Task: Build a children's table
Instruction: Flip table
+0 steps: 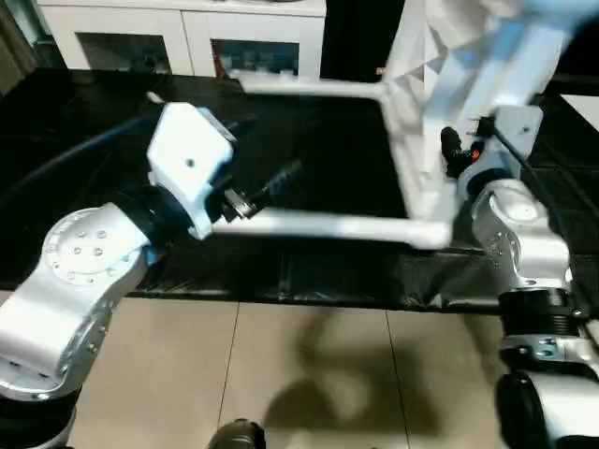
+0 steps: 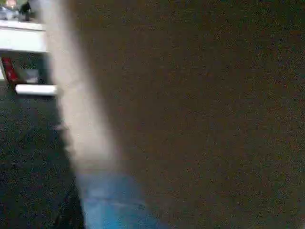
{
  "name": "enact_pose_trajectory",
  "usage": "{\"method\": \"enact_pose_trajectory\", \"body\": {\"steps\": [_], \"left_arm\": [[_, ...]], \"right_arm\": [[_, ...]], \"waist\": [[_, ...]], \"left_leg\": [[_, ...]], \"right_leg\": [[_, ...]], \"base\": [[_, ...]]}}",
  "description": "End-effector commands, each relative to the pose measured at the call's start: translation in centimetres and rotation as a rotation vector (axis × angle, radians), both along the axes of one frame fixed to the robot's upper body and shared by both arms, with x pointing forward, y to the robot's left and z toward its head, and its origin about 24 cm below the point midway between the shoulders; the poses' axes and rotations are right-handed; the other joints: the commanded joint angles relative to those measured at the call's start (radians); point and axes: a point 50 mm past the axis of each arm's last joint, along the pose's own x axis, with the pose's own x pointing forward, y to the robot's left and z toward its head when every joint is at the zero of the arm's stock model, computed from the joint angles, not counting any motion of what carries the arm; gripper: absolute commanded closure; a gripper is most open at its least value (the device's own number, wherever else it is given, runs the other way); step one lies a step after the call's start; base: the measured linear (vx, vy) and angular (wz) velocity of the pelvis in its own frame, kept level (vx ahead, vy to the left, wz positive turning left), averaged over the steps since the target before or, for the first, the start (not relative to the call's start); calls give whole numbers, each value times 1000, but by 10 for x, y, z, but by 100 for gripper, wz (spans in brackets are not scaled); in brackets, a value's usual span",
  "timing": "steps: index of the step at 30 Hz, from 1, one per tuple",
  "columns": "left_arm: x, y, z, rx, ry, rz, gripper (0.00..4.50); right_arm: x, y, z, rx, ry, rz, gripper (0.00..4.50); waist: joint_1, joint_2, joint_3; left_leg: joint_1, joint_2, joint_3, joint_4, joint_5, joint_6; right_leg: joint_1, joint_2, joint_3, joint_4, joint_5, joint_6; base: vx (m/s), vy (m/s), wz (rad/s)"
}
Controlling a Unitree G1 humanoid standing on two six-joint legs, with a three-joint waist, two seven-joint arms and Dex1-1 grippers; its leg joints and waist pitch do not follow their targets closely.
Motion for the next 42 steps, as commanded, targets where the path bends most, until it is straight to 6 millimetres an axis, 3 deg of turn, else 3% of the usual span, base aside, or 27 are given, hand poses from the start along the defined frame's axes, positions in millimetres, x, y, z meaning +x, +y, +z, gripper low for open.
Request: {"method": "enact_pose_trajectory", "body": {"steps": [1, 7, 9, 11, 14, 18, 21, 26, 29, 33, 34, 37, 42], "left_arm": [[2, -2, 1, 13, -4, -8, 66], [-4, -10, -1, -40, 40, -97, 66], [-8, -17, -4, -89, 95, -164, 66], [-9, -20, -4, -102, 110, -183, 66], [-11, -25, -4, -108, 127, -214, 66], [-6, -26, 7, -165, 79, -192, 66], [1, -21, 19, -177, 24, -147, 66], [6, -16, 39, -162, -83, -105, 66], [10, -8, 61, -130, -243, 1, 66], [14, -3, 75, -103, -363, 91, 66], [21, 2, 80, -94, -429, 180, 66], [30, 6, 75, -24, -459, 268, 66], [40, 7, 60, 7, -383, 299, 66]], "right_arm": [[-1, -10, 38, -100, -118, -33, 255], [0, -19, 49, -276, -104, -31, 255], [1, -26, 69, -403, -116, -16, 255], [2, -28, 76, -443, -118, -7, 255], [3, -32, 91, -537, -114, 9, 255], [6, -38, 117, -648, -113, 54, 255], [8, -39, 134, -747, -65, 114, 255], [11, -42, 162, -888, 12, 148, 255], [14, -40, 184, -972, 26, 152, 255], [15, -36, 195, -1011, 25, 156, 255], [17, -31, 201, -1036, 22, 166, 255], [20, -25, 206, -1053, 22, 178, 255], [22, -20, 208, -1070, 27, 197, 255]], "waist": [[-10, -7, -78], [-8, -13, -79], [-9, -19, -79], [-10, -25, -77], [-10, -25, -74], [-12, -23, -71], [-17, -29, -68], [-34, -30, -65], [-36, -35, -62], [-39, -30, -57], [-41, -36, -57], [-43, -31, -55], [-43, -28, -56]], "left_leg": [[55, 45, -13, -60, -204, -87], [53, 44, -9, -54, -179, -66], [50, 43, -8, -53, -168, -56], [46, 41, -3, -47, -163, -36], [48, 44, -1, -45, -183, -25], [54, 48, -1, -44, -230, -33], [49, 47, -3, -44, -252, -42], [45, 46, -5, -39, -293, -41], [47, 49, -4, -37, -319, -36], [50, 51, -8, -39, -369, -55], [48, 52, -9, -40, -376, -58], [50, 51, -13, -41, -433, -77], [54, 53, -15, -44, -454, -92]], "right_leg": [[18, -23, 13, -59, -54, -133], [22, -25, 13, -57, -29, -159], [25, -24, 12, -55, -31, -165], [26, -25, 16, -58, -37, -172], [22, -25, 18, -63, -96, -166], [16, -23, 18, -67, -148, -174], [18, -23, 18, -67, -178, -166], [14, -23, 17, -68, -227, -183], [8, -24, 19, -71, -255, -187], [0, -24, 20, -74, -304, -171], [-1, -23, 19, -71, -302, -174], [-9, -23, 17, -73, -349, -159], [-12, -22, 16, -66, -286, -187]], "base": [[0, 0, 0], [0, 0, 0], [0, 0, 0], [0, 0, 0], [0, 0, 0], [0, 0, 0], [0, 0, 0], [0, 0, 0], [0, 0, 0], [0, 0, 0], [0, 0, 0], [0, 0, 0], [0, 0, 0]]}}
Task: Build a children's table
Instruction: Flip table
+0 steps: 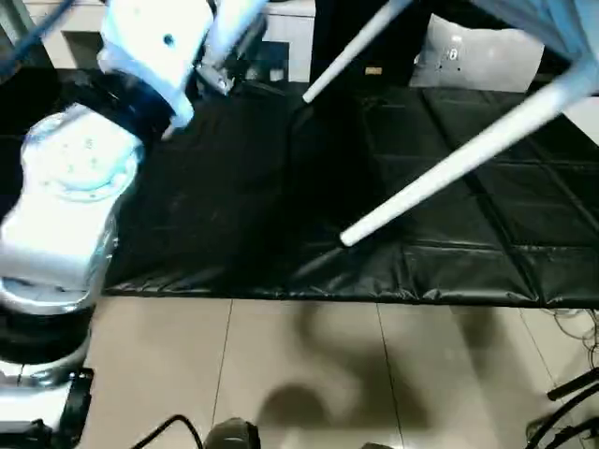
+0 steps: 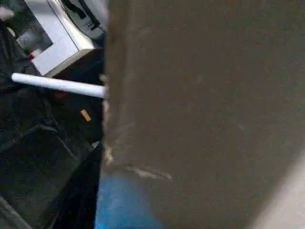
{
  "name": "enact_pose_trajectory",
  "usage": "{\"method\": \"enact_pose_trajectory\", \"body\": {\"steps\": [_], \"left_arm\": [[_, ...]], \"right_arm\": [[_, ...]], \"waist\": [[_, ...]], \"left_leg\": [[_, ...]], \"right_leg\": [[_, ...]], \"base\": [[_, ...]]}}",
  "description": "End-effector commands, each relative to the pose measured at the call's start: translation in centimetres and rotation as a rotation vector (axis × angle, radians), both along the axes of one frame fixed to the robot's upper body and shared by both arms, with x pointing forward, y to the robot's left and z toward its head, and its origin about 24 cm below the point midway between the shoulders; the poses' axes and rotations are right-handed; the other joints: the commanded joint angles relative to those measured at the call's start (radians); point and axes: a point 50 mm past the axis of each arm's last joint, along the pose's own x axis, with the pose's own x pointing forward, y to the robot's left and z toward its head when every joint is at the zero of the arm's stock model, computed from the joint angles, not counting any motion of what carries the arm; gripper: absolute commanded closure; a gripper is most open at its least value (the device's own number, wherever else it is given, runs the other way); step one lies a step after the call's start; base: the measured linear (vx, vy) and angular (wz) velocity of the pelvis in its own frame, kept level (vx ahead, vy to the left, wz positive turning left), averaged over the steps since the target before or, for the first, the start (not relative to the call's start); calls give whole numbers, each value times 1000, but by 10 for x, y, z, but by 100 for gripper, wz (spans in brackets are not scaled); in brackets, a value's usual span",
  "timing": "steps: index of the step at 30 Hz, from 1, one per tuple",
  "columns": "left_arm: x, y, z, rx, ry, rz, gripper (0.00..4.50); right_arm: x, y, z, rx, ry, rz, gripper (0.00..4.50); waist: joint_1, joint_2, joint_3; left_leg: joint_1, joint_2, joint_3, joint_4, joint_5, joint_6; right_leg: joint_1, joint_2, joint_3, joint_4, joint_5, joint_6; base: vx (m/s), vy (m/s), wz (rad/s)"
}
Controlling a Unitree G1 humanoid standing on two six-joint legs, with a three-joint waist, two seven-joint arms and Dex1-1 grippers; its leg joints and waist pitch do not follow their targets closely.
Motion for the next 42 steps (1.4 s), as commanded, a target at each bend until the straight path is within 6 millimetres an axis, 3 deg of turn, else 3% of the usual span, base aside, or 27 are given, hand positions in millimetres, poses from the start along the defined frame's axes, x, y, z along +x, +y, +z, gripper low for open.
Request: {"method": "enact_pose_trajectory", "body": {"steps": [1, 3, 8, 15, 17, 21, 26, 28, 31, 36, 42], "left_arm": [[11, -2, -21, 17, 105, 13, 66], [18, -3, -33, 17, 154, 25, 66], [26, -6, -46, -24, 191, 47, 106], [28, -4, -49, -49, 194, 57, 106], [29, -4, -49, -55, 193, 60, 111], [28, -3, -50, -58, 196, 59, 111], [29, 0, -55, -81, 206, 68, 111], [30, 1, -57, -89, 214, 69, 132], [30, 3, -61, -93, 230, 71, 143], [31, 3, -66, -99, 253, 61, 199], [30, 1, -74, -111, 279, 53, 251]], "right_arm": [[4, 0, -7, -145, 55, -37, 255], [6, 2, -7, -153, 61, -31, 255], [7, 6, -8, -159, 81, -9, 255], [8, 11, -6, -145, 80, 30, 255], [8, 13, -4, -137, 77, 48, 199], [5, 18, -4, -149, 132, 113, 161], [2, 22, 2, -122, 130, 168, 121], [0, 24, 7, -93, 117, 201, 105], [-3, 26, 12, -82, 111, 235, 83], [-6, 29, 17, -70, 102, 276, 35], [-7, 33, 18, -63, 89, 300, 0]], "waist": [[-18, -15, -66], [-19, -13, -64], [-19, -11, -65], [-19, -8, -66], [-21, -7, -66], [-29, -7, -66], [-41, -4, -69], [-44, -5, -70], [-51, -1, -69], [-54, 6, -66], [-53, 6, -64]], "left_leg": [[56, 45, -29, -69, -463, -104], [57, 44, -31, -68, -494, -105], [58, 45, -32, -70, -495, -101], [56, 45, -33, -69, -492, -96], [57, 45, -33, -69, -500, -97], [53, 46, -35, -69, -505, -93], [47, 46, -33, -68, -448, -68], [46, 46, -33, -67, -439, -63], [48, 47, -33, -67, -456, -60], [53, 48, -37, -68, -504, -74], [62, 48, -39, -68, -578, -93]], "right_leg": [[-4, -22, 7, -82, -293, -192], [-8, -26, 8, -85, -328, -188], [-6, -24, 7, -85, -294, -193], [-5, -25, 5, -84, -292, -197], [-5, -25, 5, -84, -294, -197], [-2, -25, 4, -82, -282, -203], [9, -24, 3, -75, -203, -238], [11, -24, 2, -74, -194, -248], [10, -23, 2, -76, -210, -254], [5, -23, 1, -79, -253, -251], [-7, -24, -1, -88, -322, -231]], "base": [[0, 0, 0], [0, 0, 0], [0, 0, 0], [0, 0, 0], [0, 0, 0], [0, 0, 0], [0, 0, 0], [0, 0, 0], [0, 0, 0], [0, 0, 0], [0, 0, 0]]}}
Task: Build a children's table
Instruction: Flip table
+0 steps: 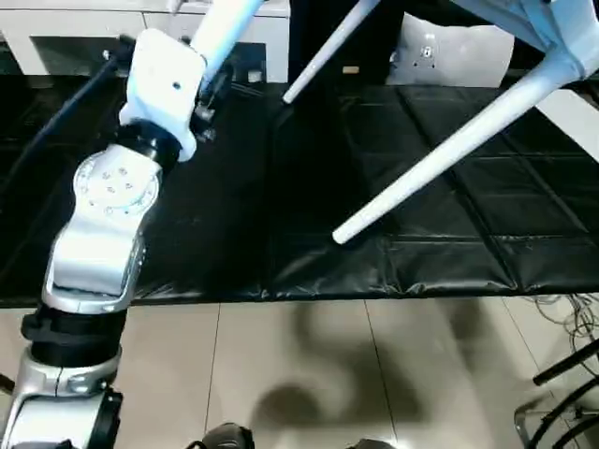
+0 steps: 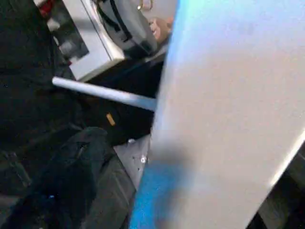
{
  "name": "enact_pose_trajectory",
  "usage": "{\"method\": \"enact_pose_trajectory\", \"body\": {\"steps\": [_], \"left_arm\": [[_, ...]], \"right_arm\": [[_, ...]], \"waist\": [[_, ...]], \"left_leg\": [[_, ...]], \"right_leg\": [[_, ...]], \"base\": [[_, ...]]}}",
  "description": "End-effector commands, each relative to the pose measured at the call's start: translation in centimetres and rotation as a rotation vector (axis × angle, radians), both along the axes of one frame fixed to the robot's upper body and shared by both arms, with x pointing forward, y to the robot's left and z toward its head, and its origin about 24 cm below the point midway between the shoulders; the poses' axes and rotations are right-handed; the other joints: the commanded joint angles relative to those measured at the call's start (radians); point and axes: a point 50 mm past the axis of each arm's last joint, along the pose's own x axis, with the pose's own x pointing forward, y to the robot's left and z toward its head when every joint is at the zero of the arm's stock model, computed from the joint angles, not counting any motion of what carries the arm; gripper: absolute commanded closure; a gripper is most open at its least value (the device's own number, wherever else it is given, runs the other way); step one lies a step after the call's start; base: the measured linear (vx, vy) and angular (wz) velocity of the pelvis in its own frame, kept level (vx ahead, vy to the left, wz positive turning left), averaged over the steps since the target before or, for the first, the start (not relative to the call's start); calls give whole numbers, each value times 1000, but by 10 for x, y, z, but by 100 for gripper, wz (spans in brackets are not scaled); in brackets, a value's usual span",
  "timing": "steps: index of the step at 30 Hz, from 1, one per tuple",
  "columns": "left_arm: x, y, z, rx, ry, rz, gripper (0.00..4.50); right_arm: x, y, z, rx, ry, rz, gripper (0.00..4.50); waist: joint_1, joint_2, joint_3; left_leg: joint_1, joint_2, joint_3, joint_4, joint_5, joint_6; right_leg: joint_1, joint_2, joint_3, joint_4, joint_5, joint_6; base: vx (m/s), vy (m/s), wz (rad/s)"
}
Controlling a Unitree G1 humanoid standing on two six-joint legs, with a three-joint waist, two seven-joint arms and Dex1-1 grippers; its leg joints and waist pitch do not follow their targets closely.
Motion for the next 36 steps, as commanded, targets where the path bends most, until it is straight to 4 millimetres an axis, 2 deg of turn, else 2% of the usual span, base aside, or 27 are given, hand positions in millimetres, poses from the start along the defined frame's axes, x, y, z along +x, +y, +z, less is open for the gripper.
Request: {"method": "enact_pose_trajectory", "body": {"steps": [1, 5, 6, 7, 10, 11, 13, 14, 16, 17, 18, 19, 20, 21, 22, 23, 24, 25, 27, 28, 29, 30, 31, 32, 34, 35, 36], "left_arm": [[4, -11, -24, 7, 116, -59, 257], [3, -10, -28, 2, 129, -49, 273], [3, -9, -29, 4, 133, -48, 275], [3, -8, -32, 5, 142, -44, 275], [2, -6, -38, -5, 152, -36, 282], [3, -4, -43, -7, 164, -26, 285], [3, -3, -45, -8, 170, -21, 288], [3, -2, -46, -9, 172, -20, 294], [3, -1, -48, -6, 176, -17, 296], [3, 3, -52, 3, 181, -12, 298], [3, 3, -52, 3, 181, -12, 298], [3, 4, -53, 7, 182, -10, 298], [5, 7, -53, 18, 182, -7, 298], [5, 7, -53, 18, 182, -7, 298], [8, 14, -51, 21, 173, 2, 298], [9, 16, -51, 28, 171, 5, 299], [12, 21, -50, 32, 169, 11, 299], [12, 21, -50, 32, 169, 11, 299], [15, 27, -49, 55, 171, 17, 299], [15, 27, -49, 56, 171, 17, 299], [16, 29, -49, 65, 172, 19, 299], [17, 31, -49, 80, 176, 20, 299], [18, 33, -50, 86, 179, 21, 299], [19, 34, -50, 90, 180, 22, 299], [20, 36, -50, 97, 183, 23, 299], [21, 38, -51, 102, 183, 23, 299], [22, 39, -51, 105, 183, 22, 299]], "right_arm": [[-2, 17, 5, -28, -8, 95, 0], [-5, 21, 8, -15, -24, 126, 0], [-5, 21, 10, -10, -28, 133, 0], [-7, 22, 12, -9, -30, 152, 0], [-13, 26, 18, 32, -22, 215, 0], [-23, 31, 28, 148, -35, 321, 0], [-29, 32, 33, 212, -45, 375, 0], [-32, 33, 36, 237, -51, 395, 0], [-41, 34, 39, 291, -63, 477, 0], [-61, 37, 34, 359, -65, 641, 0], [-61, 37, 34, 359, -65, 641, 0], [-68, 38, 31, 376, -61, 695, 0], [-72, 39, 17, 454, -50, 725, 0], [-72, 39, 17, 454, -50, 725, 0], [-75, 38, -9, 572, -33, 703, 0], [-74, 35, -20, 609, -29, 668, 0], [-71, 28, -39, 688, -29, 584, 0], [-71, 28, -39, 688, -29, 584, 0], [-69, 14, -71, 775, -19, 456, 0], [-69, 13, -73, 777, -18, 451, 0], [-70, 6, -88, 803, 1, 405, 0], [-74, -4, -109, 831, 28, 355, 0], [-79, -12, -127, 874, 50, 311, 0], [-84, -17, -138, 902, 62, 282, 0], [-89, -26, -151, 941, 58, 231, 0], [-94, -37, -162, 982, 36, 148, 0], [-97, -44, -169, 1006, 20, 88, 0]], "waist": [[-4, 5, -62], [-1, 5, -63], [-1, 4, -63], [0, -1, -63], [3, -2, -62], [5, -8, -63], [7, -3, -66], [10, -7, -67], [17, -5, -64], [20, -2, -65], [28, -2, -65], [24, -3, -69], [33, 9, -72], [28, 3, -72], [29, 10, -71], [36, 9, -73], [36, 22, -73], [35, 16, -73], [35, 11, -77], [34, 11, -76], [37, 8, -73], [43, 24, -70], [43, 27, -67], [42, 20, -65], [42, 21, -65], [40, 21, -65], [40, 23, -65]], "left_leg": [[59, 42, -38, -70, -581, -96], [60, 43, -38, -71, -588, -96], [59, 42, -38, -71, -586, -94], [57, 43, -37, -72, -580, -90], [58, 43, -36, -71, -573, -80], [56, 43, -36, -72, -563, -76], [52, 44, -37, -75, -530, -61], [54, 46, -35, -75, -515, -59], [59, 46, -34, -77, -526, -62], [56, 46, -36, -79, -512, -68], [60, 47, -33, -82, -498, -61], [57, 50, -39, -83, -483, -72], [61, 48, -37, -85, -453, -71], [59, 47, -37, -85, -466, -81], [57, 43, -41, -89, -467, -87], [70, 45, -35, -89, -477, -97], [66, 43, -41, -94, -481, -115], [69, 42, -36, -93, -484, -121], [73, 40, -38, -91, -498, -136], [70, 40, -40, -93, -492, -138], [68, 39, -37, -93, -489, -132], [69, 39, -39, -94, -491, -132], [77, 40, -40, -93, -529, -137], [74, 39, -42, -97, -539, -133], [75, 39, -45, -98, -547, -133], [69, 39, -48, -101, -533, -130], [71, 39, -47, -102, -535, -130]], "right_leg": [[-6, -26, 8, -88, -331, -215], [-9, -26, 8, -89, -324, -210], [-8, -26, 8, -88, -323, -209], [-7, -26, 8, -88, -322, -207], [-8, -26, 9, -90, -326, -206], [-5, -28, 9, -89, -325, -203], [1, -26, 10, -85, -294, -199], [-2, -26, 9, -84, -276, -206], [-3, -29, 10, -90, -300, -198], [0, -27, 9, -87, -287, -191], [3, -29, 11, -93, -261, -177], [5, -27, 9, -80, -227, -181], [7, -27, 9, -79, -184, -185], [6, -26, 8, -79, -188, -186], [11, -25, 6, -79, -193, -184], [0, -28, 9, -87, -206, -173], [5, -27, 7, -86, -212, -169], [0, -26, 9, -91, -219, -164], [0, -29, 7, -90, -251, -166], [4, -30, 7, -89, -254, -165], [4, -34, 9, -94, -284, -158], [1, -37, 10, -96, -298, -151], [-5, -37, 10, -103, -336, -142], [0, -37, 9, -108, -358, -131], [-1, -38, 7, -108, -373, -132], [5, -38, 5, -106, -372, -133], [3, -39, 6, -108, -376, -132]], "base": [[0, 0, 0], [0, 0, 0], [0, 0, 0], [0, 0, 0], [0, 0, 0], [0, 0, 0], [0, 0, 0], [0, 0, 0], [0, 0, 0], [0, 0, 0], [0, 0, 0], [0, 0, 0], [0, 0, 0], [0, 0, 0], [0, 0, 0], [0, 0, 0], [0, 0, 0], [0, 0, 0], [0, 0, 0], [0, 0, 0], [0, 0, 0], [0, 0, 0], [0, 0, 0], [0, 0, 0], [0, 0, 0], [0, 0, 0], [0, 0, 0]]}}
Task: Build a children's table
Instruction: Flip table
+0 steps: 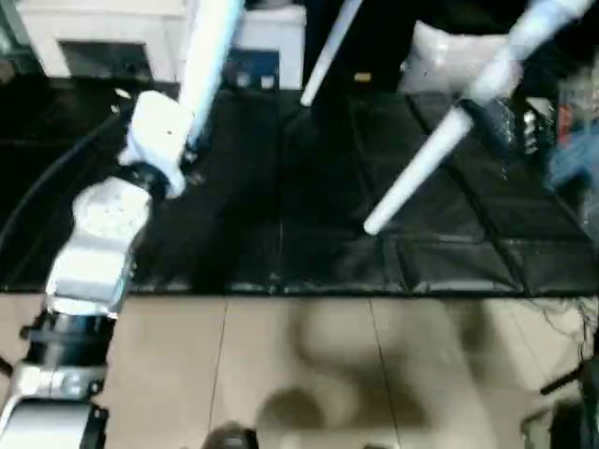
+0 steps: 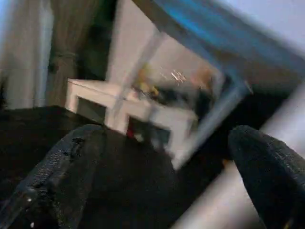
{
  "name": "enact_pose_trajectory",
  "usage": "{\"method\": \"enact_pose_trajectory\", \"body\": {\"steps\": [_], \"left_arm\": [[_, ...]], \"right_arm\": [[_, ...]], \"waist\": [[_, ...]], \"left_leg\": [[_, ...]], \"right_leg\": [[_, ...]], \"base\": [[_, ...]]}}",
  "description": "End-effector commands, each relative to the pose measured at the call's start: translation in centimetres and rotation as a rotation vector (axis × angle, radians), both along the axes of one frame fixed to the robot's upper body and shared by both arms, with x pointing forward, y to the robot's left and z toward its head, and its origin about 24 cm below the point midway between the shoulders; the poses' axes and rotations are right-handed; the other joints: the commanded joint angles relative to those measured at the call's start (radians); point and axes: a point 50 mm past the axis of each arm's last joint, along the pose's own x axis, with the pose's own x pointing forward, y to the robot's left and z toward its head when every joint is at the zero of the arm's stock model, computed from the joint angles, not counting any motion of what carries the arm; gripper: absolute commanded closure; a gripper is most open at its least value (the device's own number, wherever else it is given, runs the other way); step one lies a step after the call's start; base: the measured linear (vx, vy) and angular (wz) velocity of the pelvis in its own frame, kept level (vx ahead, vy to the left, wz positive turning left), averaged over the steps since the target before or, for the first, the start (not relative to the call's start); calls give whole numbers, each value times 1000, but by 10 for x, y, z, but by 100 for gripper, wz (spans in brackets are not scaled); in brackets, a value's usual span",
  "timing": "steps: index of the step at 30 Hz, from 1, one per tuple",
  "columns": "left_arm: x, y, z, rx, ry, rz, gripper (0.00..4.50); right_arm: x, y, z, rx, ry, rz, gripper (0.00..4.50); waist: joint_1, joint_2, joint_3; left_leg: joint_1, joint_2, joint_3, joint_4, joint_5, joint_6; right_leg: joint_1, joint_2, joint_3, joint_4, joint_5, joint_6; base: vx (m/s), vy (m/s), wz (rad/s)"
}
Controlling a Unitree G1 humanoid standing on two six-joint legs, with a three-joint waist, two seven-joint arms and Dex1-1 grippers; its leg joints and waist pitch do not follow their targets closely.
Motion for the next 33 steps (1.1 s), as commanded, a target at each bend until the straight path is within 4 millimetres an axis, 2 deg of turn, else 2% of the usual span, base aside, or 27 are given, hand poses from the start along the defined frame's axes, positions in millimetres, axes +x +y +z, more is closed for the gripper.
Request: {"method": "enact_pose_trajectory", "body": {"steps": [1, 3, 5, 8, 10, 11, 13, 14, 15, 16, 17, 18, 19, 20, 21, 22, 23, 24, 25, 26, 27, 28, 29, 30, 31, 32, 33], "left_arm": [[2, 0, -1, 73, 9, -15, 299], [4, 4, -4, 84, 18, -19, 299], [4, 5, -6, 90, 22, -22, 299], [5, 6, -7, 92, 27, -24, 299], [5, 6, -9, 92, 35, -25, 299], [6, 7, -10, 95, 37, -25, 299], [6, 8, -12, 98, 44, -27, 299], [6, 8, -13, 100, 47, -28, 299], [6, 9, -13, 103, 49, -30, 299], [7, 9, -14, 108, 52, -33, 299], [6, 10, -15, 110, 54, -34, 299], [6, 10, -15, 111, 55, -35, 299], [6, 10, -15, 112, 56, -35, 299], [7, 10, -16, 112, 56, -36, 299], [7, 11, -17, 115, 60, -39, 299], [7, 11, -17, 115, 61, -40, 299], [7, 11, -17, 107, 64, -46, 299], [6, 10, -18, 96, 66, -55, 299], [6, 10, -19, 88, 67, -61, 299], [5, 7, -20, 50, 70, -77, 299], [4, 5, -20, 24, 71, -89, 299], [3, 3, -21, -13, 72, -94, 299], [2, 2, -21, -37, 73, -97, 299], [1, 1, -22, -68, 74, -100, 299], [1, 0, -23, -86, 76, -100, 299], [1, 0, -23, -90, 77, -100, 299], [0, -1, -24, -96, 79, -101, 299]], "right_arm": [[-7, -11, 7, 24, -44, -85, 0], [-9, -24, -6, 104, -6, -192, 0], [-4, -26, -13, 122, 33, -193, 0], [3, -27, -17, 92, 70, -203, 0], [16, -31, -19, 135, 86, -213, 0], [22, -34, -20, 150, 96, -221, 0], [42, -40, -24, 200, 126, -212, 0], [47, -41, -25, 221, 132, -208, 0], [51, -40, -25, 242, 135, -197, 0], [61, -36, -22, 311, 139, -133, 0], [66, -34, -21, 350, 139, -106, 0], [68, -33, -20, 373, 138, -92, 0], [70, -32, -19, 393, 137, -78, 0], [73, -30, -18, 410, 137, -60, 0], [81, -24, -17, 444, 138, -21, 0], [84, -22, -17, 453, 139, -8, 0], [87, -19, -17, 444, 142, -18, 0], [90, -16, -17, 451, 142, -18, 0], [91, -14, -16, 457, 141, -18, 0], [91, -10, -17, 446, 135, -14, 0], [91, -8, -18, 440, 128, -6, 0], [89, -5, -22, 427, 127, -12, 0], [88, -4, -24, 419, 126, -17, 0], [86, -2, -30, 412, 126, -33, 0], [82, 2, -34, 424, 124, -39, 0], [81, 3, -35, 428, 123, -39, 0], [75, 8, -39, 426, 118, -41, 0]], "waist": [[-7, 10, -64], [-14, 12, -55], [-23, 14, -56], [-36, 21, -52], [-48, 24, -51], [-54, 37, -46], [-66, 42, -42], [-58, 55, -31], [-49, 67, -27], [-26, 60, -30], [-11, 35, -30], [-9, 1, -33], [-8, -27, -41], [-6, -15, -25], [6, 31, -21], [-13, 20, -8], [-32, 48, -22], [-38, 59, -20], [-38, 74, -14], [1, 83, -8], [33, 88, -8], [56, 66, -11], [32, -53, -34], [36, -50, -30], [61, -18, -20], [71, -14, -22], [67, 0, -30]], "left_leg": [[66, 36, -45, -96, -547, -127], [75, 33, -49, -93, -593, -132], [71, 31, -55, -95, -609, -136], [75, 31, -62, -99, -651, -144], [77, 30, -69, -100, -692, -150], [85, 30, -74, -103, -749, -158], [85, 33, -80, -110, -809, -163], [74, 50, -66, -156, -911, -171], [63, 56, -52, -179, -934, -175], [26, 63, -13, -228, -935, -164], [27, 51, 33, -240, -846, -159], [81, 19, 34, -157, -718, -156], [160, -30, -44, 73, -297, -53], [98, -48, -83, 72, -145, -18], [81, -2, -94, -21, -268, -67], [103, -1, -84, -49, -469, -74], [102, 23, -108, -84, -726, -98], [105, 38, -115, -105, -821, -100], [90, 64, -117, -153, -951, -96], [18, 88, -86, -222, -1040, -98], [-13, 83, -46, -250, -1069, -104], [-14, 82, -20, -251, -1015, -79], [177, 5, -27, 26, -487, -80], [151, -17, -36, 67, -318, -39], [82, -25, -72, 47, -103, -5], [79, -6, -72, 7, -93, -14], [72, 18, -64, -54, -147, -49]], "right_leg": [[-5, -37, 9, -105, -408, -125], [-12, -39, 5, -119, -505, -108], [-5, -40, 0, -119, -539, -95], [-5, -37, -7, -124, -543, -96], [-4, -35, -18, -124, -538, -106], [-6, -32, -28, -128, -534, -112], [1, -27, -46, -122, -505, -119], [19, -2, -66, -90, -449, -127], [27, 6, -70, -56, -410, -141], [71, 21, -73, 38, -348, -146], [69, 21, -46, 56, -419, -128], [9, -3, -26, -46, -613, -105], [-78, -139, 52, -199, -879, -79], [-20, -139, 76, -196, -860, -96], [25, -96, -17, -144, -730, -146], [-13, -39, -46, -137, -663, -139], [9, -10, -70, -103, -469, -153], [16, -6, -79, -96, -386, -159], [44, 6, -92, -50, -246, -165], [101, 10, -100, 87, -123, -163], [111, 21, -109, 127, -97, -146], [111, 25, -77, 147, -159, -119], [-70, -72, 19, -132, -949, -51], [-59, -98, 61, -161, -1045, -45], [10, -116, 97, -166, -982, -62], [21, -109, 79, -149, -904, -66], [14, -46, 33, -99, -626, -126]], "base": [[0, 0, 0], [0, 0, 0], [0, 0, 0], [0, 0, 0], [0, 0, 0], [-52, 35, -13], [-56, 34, -14], [-56, 15, -6], [-56, 15, -6], [-72, -18, 9], [-70, -66, 10], [-70, -66, 10], [-2, -63, 6], [69, -21, -29], [69, -21, -29], [-6, -3, -23], [-85, -8, 3], [-85, -8, 3], [-68, -9, -2], [-118, 5, 7], [-118, 5, 7], [-63, -74, 13], [53, -151, 3], [53, -151, 3], [78, -125, -8], [60, -78, -1], [60, -78, -1]]}}
